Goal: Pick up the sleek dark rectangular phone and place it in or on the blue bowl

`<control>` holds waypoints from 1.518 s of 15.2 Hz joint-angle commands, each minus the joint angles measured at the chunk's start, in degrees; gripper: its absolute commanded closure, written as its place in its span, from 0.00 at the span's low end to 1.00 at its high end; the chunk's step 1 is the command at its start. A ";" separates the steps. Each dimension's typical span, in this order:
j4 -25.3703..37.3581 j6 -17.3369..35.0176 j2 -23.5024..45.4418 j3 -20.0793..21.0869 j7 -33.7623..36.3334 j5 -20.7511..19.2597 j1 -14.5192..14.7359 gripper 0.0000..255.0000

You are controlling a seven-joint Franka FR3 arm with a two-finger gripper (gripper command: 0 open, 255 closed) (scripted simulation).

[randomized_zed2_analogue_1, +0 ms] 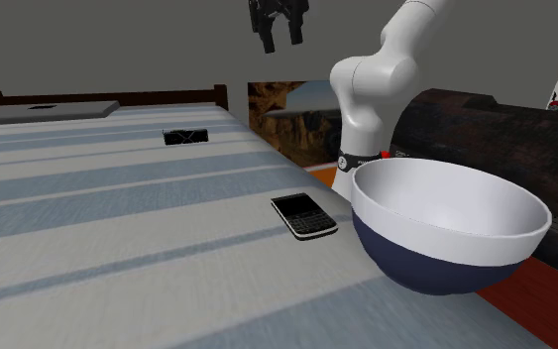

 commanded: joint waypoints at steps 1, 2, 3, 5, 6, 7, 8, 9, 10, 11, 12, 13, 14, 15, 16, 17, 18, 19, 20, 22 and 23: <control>0.00 0.00 0.00 0.00 0.00 0.00 0.00 0.00; -0.65 2.18 1.07 0.20 -2.37 -0.18 1.21 0.00; -1.25 4.36 2.17 0.40 -4.69 -0.35 2.44 0.00; -2.34 8.69 4.41 0.89 -9.26 -0.62 4.85 0.00; -2.82 10.84 5.56 1.15 -11.51 -0.73 6.05 0.00; -3.28 12.98 6.71 1.44 -13.73 -0.83 7.23 0.00; -3.71 15.11 7.86 1.76 -15.94 -0.91 8.40 0.00; -4.12 17.23 9.02 2.08 -18.11 -0.99 9.57 0.00; -4.51 19.34 10.17 2.43 -20.27 -1.05 10.72 0.00; -4.87 21.44 11.33 2.79 -22.40 -1.12 11.88 0.00; -5.23 23.52 12.47 3.17 -24.51 -1.18 13.02 0.00; -5.58 25.60 13.61 3.54 -26.60 -1.24 14.17 0.00; -5.92 27.67 14.74 3.95 -28.67 -1.29 15.29 0.00; -6.25 29.73 15.85 4.36 -30.73 -1.35 16.41 0.00; -6.59 31.78 16.96 4.79 -32.76 -1.41 17.53 0.00; -6.92 33.83 18.05 5.23 -34.79 -1.47 18.62 0.00; -7.27 35.87 19.12 5.71 -36.80 -1.53 19.68 0.00; -7.61 37.91 20.18 6.17 -38.79 -1.61 20.77 0.00; -7.97 39.95 21.23 6.63 -40.76 -1.69 21.86 0.00; -8.72 44.03 23.29 7.62 -44.66 -1.89 23.96 0.00; -9.12 46.07 24.31 8.12 -46.59 -2.00 25.00 0.00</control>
